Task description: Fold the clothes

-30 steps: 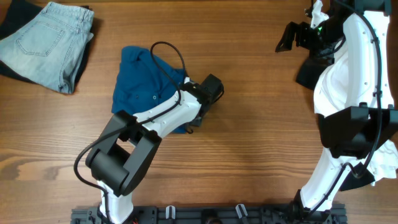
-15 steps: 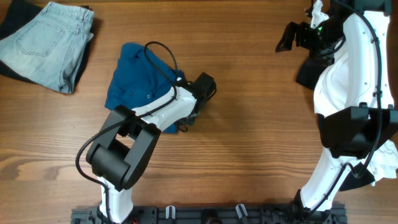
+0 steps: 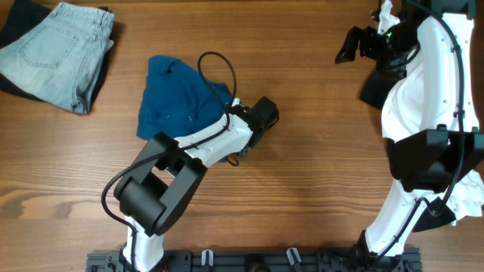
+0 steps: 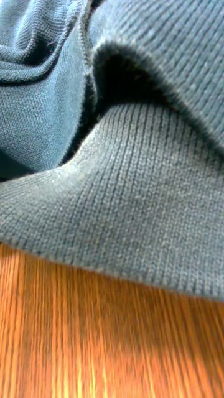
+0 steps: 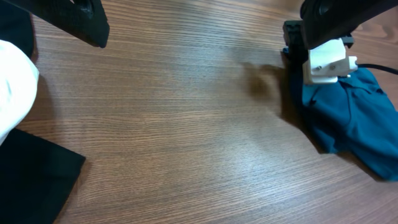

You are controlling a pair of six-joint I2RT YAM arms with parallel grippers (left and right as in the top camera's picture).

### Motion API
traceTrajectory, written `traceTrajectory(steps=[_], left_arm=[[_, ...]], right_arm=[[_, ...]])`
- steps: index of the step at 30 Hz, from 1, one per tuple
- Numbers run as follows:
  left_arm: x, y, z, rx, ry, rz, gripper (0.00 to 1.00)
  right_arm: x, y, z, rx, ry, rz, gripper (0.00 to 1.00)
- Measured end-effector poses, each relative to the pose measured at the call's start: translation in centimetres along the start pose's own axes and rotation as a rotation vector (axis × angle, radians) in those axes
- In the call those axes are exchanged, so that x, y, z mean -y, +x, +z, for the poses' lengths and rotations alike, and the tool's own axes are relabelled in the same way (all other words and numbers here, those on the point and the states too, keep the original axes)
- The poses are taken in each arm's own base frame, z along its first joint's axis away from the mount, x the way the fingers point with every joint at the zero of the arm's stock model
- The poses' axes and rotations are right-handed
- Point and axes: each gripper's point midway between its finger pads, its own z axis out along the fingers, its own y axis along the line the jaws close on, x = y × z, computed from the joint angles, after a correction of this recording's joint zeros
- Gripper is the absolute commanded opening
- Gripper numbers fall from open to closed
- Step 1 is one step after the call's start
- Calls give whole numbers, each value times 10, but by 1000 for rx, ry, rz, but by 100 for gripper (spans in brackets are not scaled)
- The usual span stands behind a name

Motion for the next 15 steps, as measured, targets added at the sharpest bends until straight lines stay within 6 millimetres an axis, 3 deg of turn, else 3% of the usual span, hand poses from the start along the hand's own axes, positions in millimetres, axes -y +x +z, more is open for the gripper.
traceTrajectory(steps=[9, 15], left_arm=[[-8, -2, -6, 24, -72, -76, 4], [-19, -27, -24, 102, -117, -122, 4]], right_arm=[[0, 0, 0, 0, 0, 0, 100], [0, 0, 0, 0, 0, 0, 100]])
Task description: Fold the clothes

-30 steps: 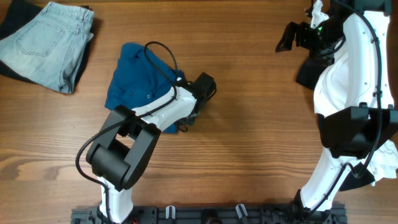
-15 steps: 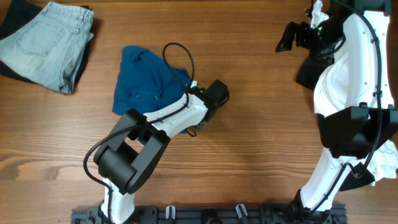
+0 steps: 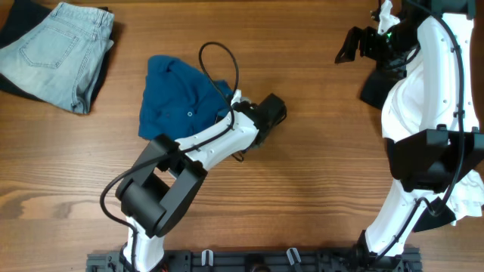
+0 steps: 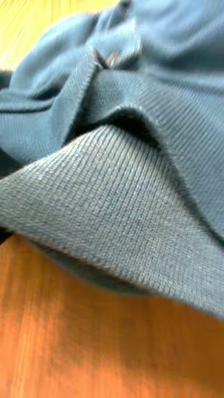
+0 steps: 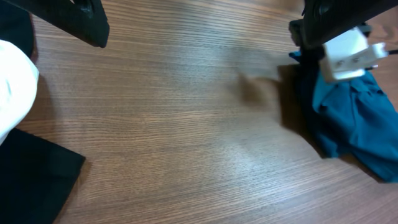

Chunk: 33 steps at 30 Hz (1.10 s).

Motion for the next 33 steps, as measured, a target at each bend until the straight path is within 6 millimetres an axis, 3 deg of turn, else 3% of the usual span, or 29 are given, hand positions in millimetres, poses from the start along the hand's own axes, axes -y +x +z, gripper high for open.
traceTrajectory(steps=[4, 8, 16, 24, 27, 29, 30, 31, 33], left_arm=[[-6, -23, -16, 69, -5, -39, 4], [-10, -31, -22, 93, -11, -44, 4], [-11, -16, -22, 28, -4, 5, 4], [15, 12, -25, -114, 165, 81, 4], [23, 21, -28, -156, 222, 116, 26], [29, 25, -30, -174, 262, 137, 64], [32, 26, -31, -183, 282, 146, 87], [34, 27, -32, -188, 293, 149, 100], [37, 30, -33, -198, 315, 158, 100]], right_arm=[[0, 0, 0, 0, 0, 0, 100], [0, 0, 0, 0, 0, 0, 100], [0, 0, 0, 0, 0, 0, 100], [0, 0, 0, -1, 0, 0, 100], [0, 0, 0, 0, 0, 0, 100], [0, 0, 0, 0, 0, 0, 100], [0, 0, 0, 0, 0, 0, 100], [0, 0, 0, 0, 0, 0, 100], [0, 0, 0, 0, 0, 0, 100]])
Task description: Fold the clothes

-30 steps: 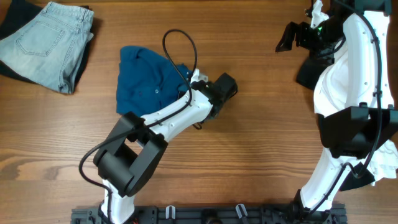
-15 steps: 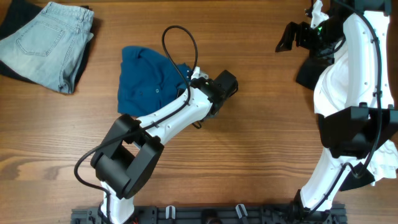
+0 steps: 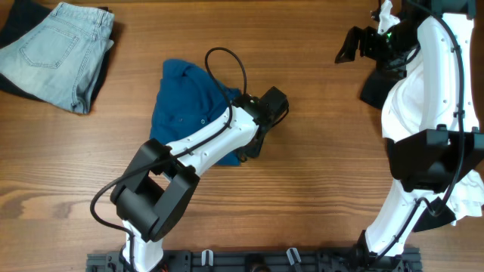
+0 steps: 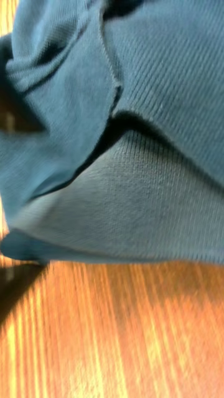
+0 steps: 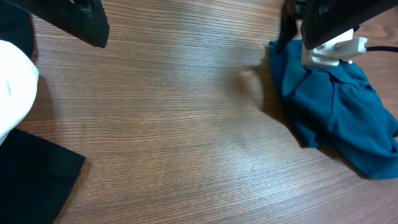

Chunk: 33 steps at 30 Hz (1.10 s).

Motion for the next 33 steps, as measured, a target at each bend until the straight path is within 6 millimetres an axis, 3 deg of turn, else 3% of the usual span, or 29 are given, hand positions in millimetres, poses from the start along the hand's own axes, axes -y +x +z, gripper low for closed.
traceTrajectory(steps=[4, 11, 14, 22, 25, 33], left_arm=[[5, 0, 0, -4, 30, 14, 100], [21, -22, 10, 68, 75, 78, 100], [21, -19, 26, 37, 46, 107, 100], [18, -27, 29, 30, -43, 133, 100], [12, -28, 28, 42, -98, 129, 100], [-29, -27, 24, 49, -340, 111, 100]], right_arm=[[0, 0, 0, 0, 0, 0, 100], [-2, 0, 0, -1, -11, 0, 100], [-3, 0, 0, -2, -19, 0, 100], [-7, 1, 1, -6, -23, -8, 100], [-9, 2, 1, -7, -23, -12, 100], [-9, 2, 1, -7, -27, -12, 100]])
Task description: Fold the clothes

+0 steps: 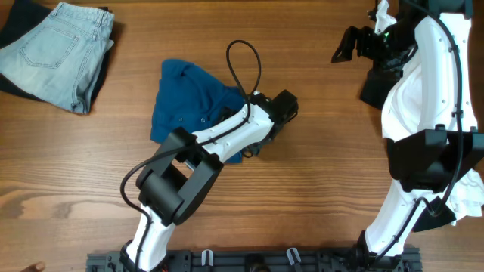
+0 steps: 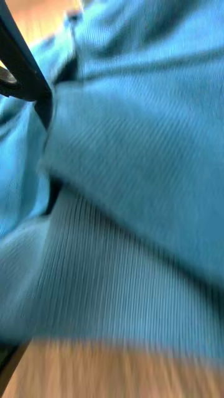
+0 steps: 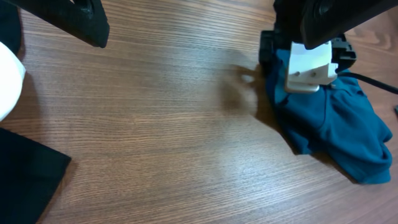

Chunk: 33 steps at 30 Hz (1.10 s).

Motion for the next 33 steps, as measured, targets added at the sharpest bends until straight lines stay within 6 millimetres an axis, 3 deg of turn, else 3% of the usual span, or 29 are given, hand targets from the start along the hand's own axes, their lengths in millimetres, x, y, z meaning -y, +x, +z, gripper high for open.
traceTrajectory(steps=[8, 26, 33], left_arm=[[-14, 2, 4, 1, -95, 13, 100], [-24, 11, 9, -33, -150, 32, 100], [-21, 12, 18, -85, 4, -43, 86]], right_arm=[[0, 0, 0, 0, 0, 0, 100], [0, 0, 0, 0, 0, -1, 100], [0, 0, 0, 0, 0, -19, 100]])
